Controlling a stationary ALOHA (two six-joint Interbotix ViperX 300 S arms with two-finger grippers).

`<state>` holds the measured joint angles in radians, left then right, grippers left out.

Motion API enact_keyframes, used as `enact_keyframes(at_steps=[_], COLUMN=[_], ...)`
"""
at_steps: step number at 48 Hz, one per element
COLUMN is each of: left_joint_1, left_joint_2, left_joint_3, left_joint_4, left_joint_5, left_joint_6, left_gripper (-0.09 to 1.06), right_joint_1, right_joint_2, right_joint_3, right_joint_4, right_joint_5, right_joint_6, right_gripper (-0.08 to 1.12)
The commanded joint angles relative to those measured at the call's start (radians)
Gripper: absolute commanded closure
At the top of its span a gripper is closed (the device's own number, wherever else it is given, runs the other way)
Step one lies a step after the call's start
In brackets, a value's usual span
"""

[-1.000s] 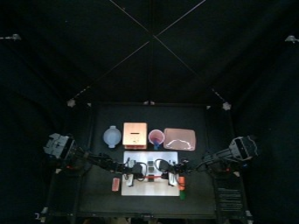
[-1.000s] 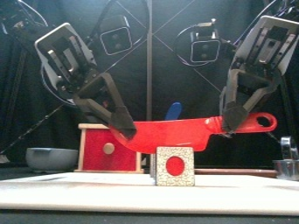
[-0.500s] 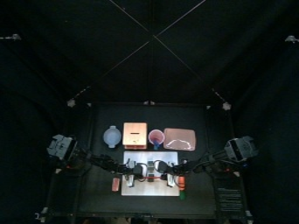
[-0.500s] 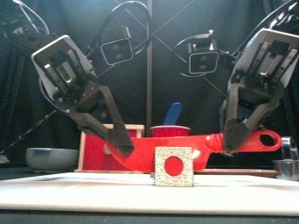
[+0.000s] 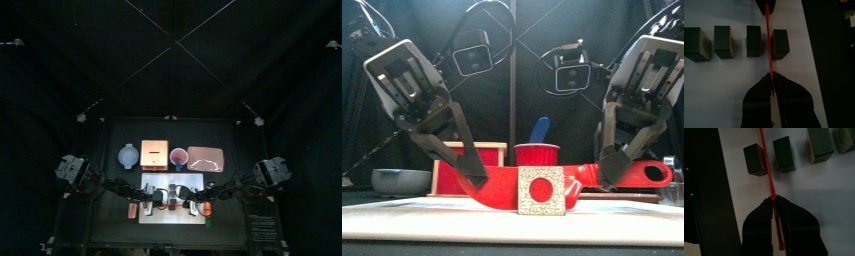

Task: Place sushi on board then cut the sushi with the knife then place the pieces on the plate
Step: Cut the sushi into 4 pieces

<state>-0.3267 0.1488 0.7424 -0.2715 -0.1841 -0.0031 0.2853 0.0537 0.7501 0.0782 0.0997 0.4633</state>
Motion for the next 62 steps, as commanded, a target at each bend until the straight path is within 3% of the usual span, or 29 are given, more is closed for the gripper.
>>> enact_keyframes(at_steps=[1,13,20,26,33,47,57,62], left_joint_1=[-0.020,-0.006,0.020,0.034,0.052,0.097,0.133,0.146], left_joint_2=[-0.028,-0.051,-0.095,-0.150,-0.202,-0.227,-0.281,-0.305], left_joint_3=[-0.012,-0.011,-0.003,0.006,0.023,0.046,0.071,0.094], left_joint_4=[-0.003,0.003,0.014,0.055,0.112,0.140,0.173,0.178], left_joint_5=[0.002,0.003,-0.003,-0.018,-0.031,-0.037,-0.040,-0.066], left_joint_6=[0.002,0.009,0.011,0.011,0.009,0.011,0.009,0.009], left_gripper=[0.59,0.59,0.59,0.56,0.45,0.15,0.12,0.12], right_joint_1=[0.008,-0.008,-0.034,-0.051,-0.064,-0.067,-0.078,-0.078], right_joint_2=[-0.023,-0.057,-0.118,-0.192,-0.253,-0.321,-0.414,-0.472], right_joint_3=[-0.012,-0.015,-0.018,-0.017,0.000,0.021,0.074,0.117], right_joint_4=[0.011,-0.032,-0.074,-0.097,-0.107,-0.109,-0.103,-0.084], right_joint_5=[0.011,0.044,0.083,0.110,0.133,0.149,0.202,0.238], right_joint_6=[0.002,-0.003,0.000,0.000,0.000,0.000,0.002,0.003], right_gripper=[0.62,0.62,0.62,0.62,0.62,0.62,0.62,0.62])
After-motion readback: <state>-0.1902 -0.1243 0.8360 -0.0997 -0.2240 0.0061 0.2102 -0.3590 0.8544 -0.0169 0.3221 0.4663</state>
